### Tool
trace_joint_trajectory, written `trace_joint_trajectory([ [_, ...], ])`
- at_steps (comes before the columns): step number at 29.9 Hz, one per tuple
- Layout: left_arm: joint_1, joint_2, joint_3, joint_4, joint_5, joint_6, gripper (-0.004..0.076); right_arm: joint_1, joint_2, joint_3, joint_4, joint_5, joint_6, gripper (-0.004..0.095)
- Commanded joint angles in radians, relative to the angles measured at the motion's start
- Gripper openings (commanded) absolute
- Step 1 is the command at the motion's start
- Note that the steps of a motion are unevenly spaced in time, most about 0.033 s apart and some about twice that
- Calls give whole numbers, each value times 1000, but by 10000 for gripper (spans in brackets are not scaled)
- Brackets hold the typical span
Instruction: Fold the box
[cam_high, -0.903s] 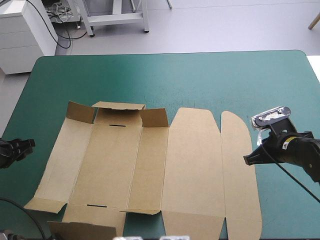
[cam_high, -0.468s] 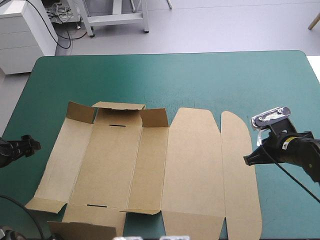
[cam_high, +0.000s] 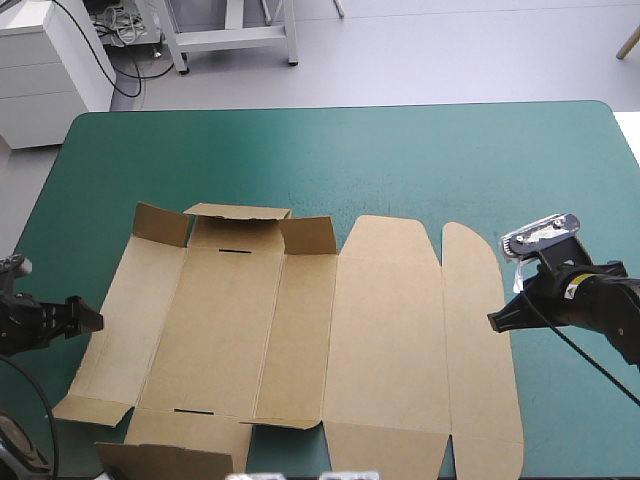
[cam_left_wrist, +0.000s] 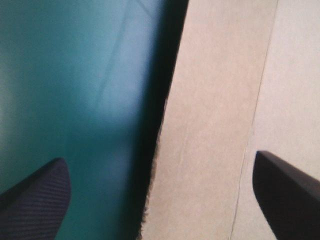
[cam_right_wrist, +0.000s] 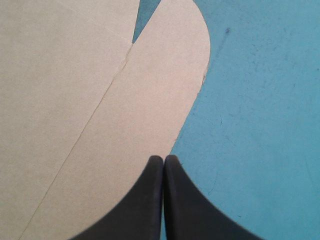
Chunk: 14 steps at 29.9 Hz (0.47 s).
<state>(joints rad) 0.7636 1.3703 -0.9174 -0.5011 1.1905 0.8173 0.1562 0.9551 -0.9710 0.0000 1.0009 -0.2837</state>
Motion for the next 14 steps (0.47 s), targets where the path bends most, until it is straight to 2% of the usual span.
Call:
trace_joint_trajectory([
  [1, 4, -6, 9, -28, 29, 40, 705, -4, -14, -26, 0, -51, -16, -21],
  [8, 4, -6, 40, -16, -9, 88, 705, -4, -14, -26, 0, -51, -19, -21],
  [14, 2, 12, 41, -14, 4, 88, 705, -4, -14, -26, 0, -49, -23, -21],
])
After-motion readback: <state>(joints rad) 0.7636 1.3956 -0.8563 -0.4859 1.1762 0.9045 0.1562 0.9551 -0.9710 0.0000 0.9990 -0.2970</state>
